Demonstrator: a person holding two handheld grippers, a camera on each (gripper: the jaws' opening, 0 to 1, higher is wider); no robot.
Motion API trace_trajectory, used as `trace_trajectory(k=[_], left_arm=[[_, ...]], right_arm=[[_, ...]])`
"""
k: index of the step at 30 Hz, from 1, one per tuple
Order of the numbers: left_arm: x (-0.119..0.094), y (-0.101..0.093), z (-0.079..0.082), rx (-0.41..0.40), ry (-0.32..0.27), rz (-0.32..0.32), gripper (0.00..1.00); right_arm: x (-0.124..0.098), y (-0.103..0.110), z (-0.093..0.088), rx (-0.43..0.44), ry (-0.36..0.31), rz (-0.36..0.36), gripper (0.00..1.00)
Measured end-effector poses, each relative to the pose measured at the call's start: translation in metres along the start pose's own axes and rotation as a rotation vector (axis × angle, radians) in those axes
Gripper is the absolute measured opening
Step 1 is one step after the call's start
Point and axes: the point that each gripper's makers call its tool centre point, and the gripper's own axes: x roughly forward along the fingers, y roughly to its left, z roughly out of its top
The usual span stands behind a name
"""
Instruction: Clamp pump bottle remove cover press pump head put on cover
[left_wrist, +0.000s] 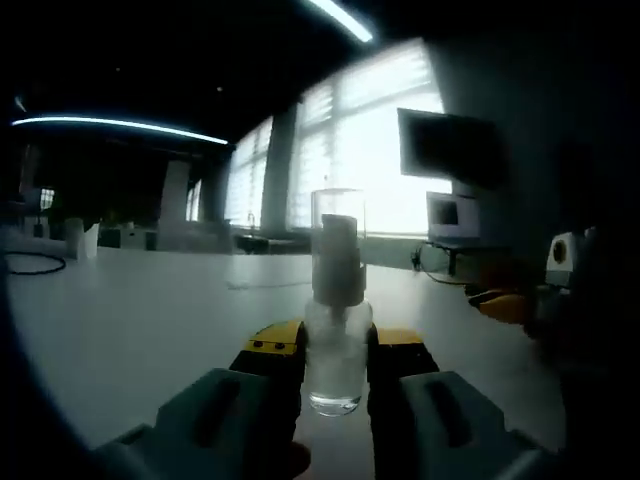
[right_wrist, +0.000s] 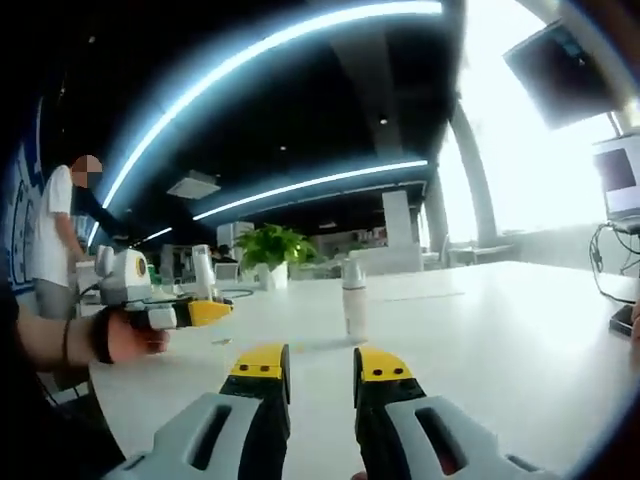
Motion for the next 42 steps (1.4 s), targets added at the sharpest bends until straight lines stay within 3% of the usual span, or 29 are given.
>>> trace_trajectory(k=[15,20,25,32,37,42], left_arm=[[0.044,0.042,0.014,-0.011,-0.054,0.161,0.15],[0.054,0.054,0.017,0.02,-0.072,0.211,0.15],[0.068,0.058,0.015,-0.007,-0.065,0.205,0.15],[0.083,0.07,0.007,0.046,-0.044,0.238,0.15],[0.086,0.069,0.0,0.025,-0.04,0.244,0.15],[0.097,0.073,-0.008,0.069,0.002,0.262,0.15]], right_arm=[[0.0,0.0,0.001,0.048,-0.002,0.002,0.18],[0.0,0.001,0.0,0.052,0.001,0.004,0.18],[0.0,0.001,-0.001,0.045,0.005,0.004,0.18],[-0.001,0.002,-0.001,0.044,0.006,-0.002,0.17],[-0.001,-0.001,-0.001,0.043,0.004,-0.006,0.16],[-0.001,-0.003,-0.002,0.041,0.006,-0.011,0.15]])
